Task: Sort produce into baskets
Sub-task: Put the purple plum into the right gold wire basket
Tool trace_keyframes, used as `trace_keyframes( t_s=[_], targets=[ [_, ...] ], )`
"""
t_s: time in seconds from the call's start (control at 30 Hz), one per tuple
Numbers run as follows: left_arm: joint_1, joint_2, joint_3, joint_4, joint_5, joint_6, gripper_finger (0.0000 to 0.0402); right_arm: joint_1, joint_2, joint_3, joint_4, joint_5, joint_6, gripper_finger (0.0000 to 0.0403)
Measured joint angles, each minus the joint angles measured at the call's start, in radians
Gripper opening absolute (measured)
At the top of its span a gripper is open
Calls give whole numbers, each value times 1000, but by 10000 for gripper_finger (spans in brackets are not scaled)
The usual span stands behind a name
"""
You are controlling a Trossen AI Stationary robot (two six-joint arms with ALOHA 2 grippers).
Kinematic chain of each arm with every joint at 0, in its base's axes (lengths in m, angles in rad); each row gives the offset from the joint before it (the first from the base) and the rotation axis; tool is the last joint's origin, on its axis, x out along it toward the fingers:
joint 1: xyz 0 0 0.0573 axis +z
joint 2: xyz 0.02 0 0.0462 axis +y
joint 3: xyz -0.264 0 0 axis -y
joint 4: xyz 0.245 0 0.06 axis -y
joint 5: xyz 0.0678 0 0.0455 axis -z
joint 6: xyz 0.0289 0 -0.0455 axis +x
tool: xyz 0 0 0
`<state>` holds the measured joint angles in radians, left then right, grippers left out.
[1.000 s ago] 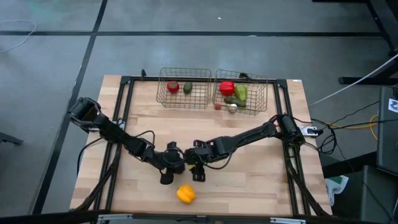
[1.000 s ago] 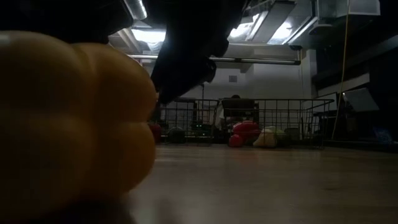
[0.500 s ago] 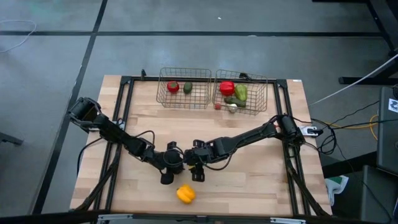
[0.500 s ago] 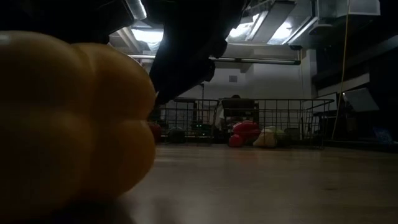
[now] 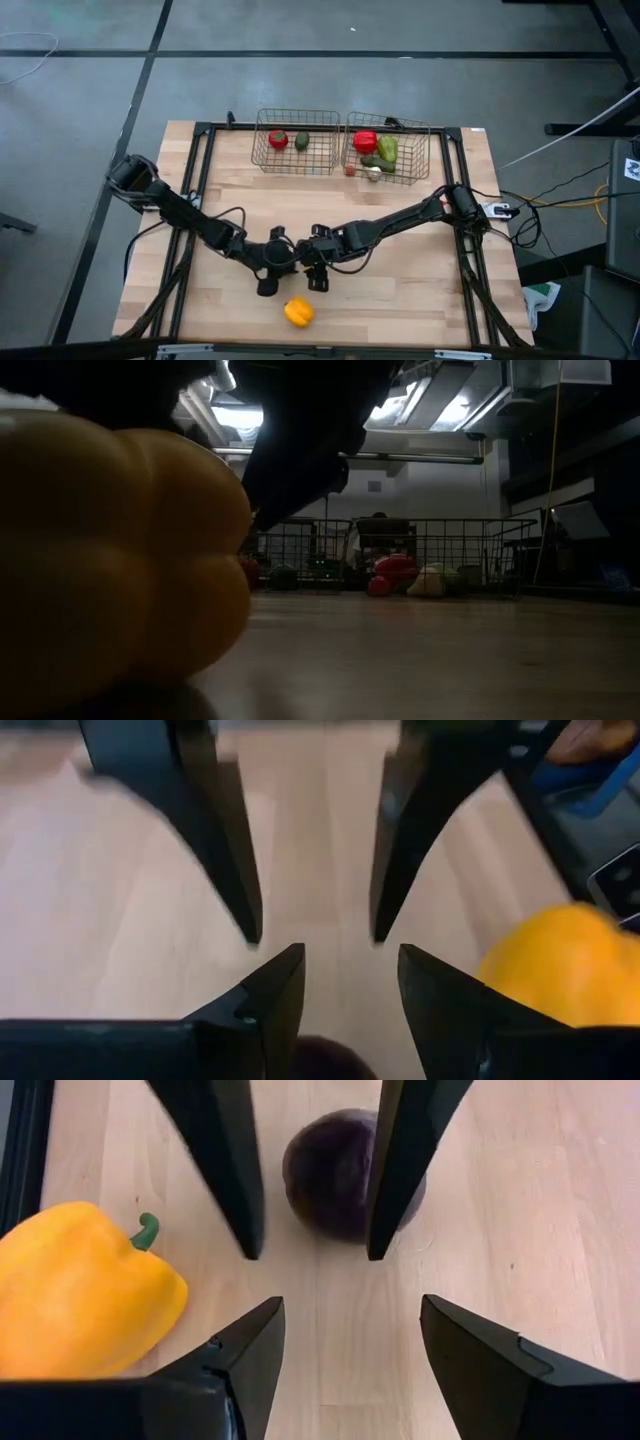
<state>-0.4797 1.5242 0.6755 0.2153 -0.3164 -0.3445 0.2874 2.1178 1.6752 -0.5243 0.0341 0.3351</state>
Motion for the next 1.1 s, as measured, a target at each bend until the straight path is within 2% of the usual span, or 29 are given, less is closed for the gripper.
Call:
trace_keyframes(
  t_s=[0.33, 0.43, 0.63, 0.77, 1.1],
  targets=[
    [0, -50, 4, -10, 27, -45, 163, 0, 0, 0, 3, 0, 0, 234],
    [9, -50, 4, -42, 29, -72, 182, 0, 0, -2, 3, 0, 0, 234],
    [37, -50, 4, -68, 20, -170, 252, 0, 1, -2, 3, 0, 0, 234],
    [59, -50, 4, -84, 19, -159, 284, 0, 1, -2, 3, 0, 0, 234],
    [75, -51, 4, -109, 36, -147, 295, 0, 1, -2, 3, 0, 0, 234]
  ],
)
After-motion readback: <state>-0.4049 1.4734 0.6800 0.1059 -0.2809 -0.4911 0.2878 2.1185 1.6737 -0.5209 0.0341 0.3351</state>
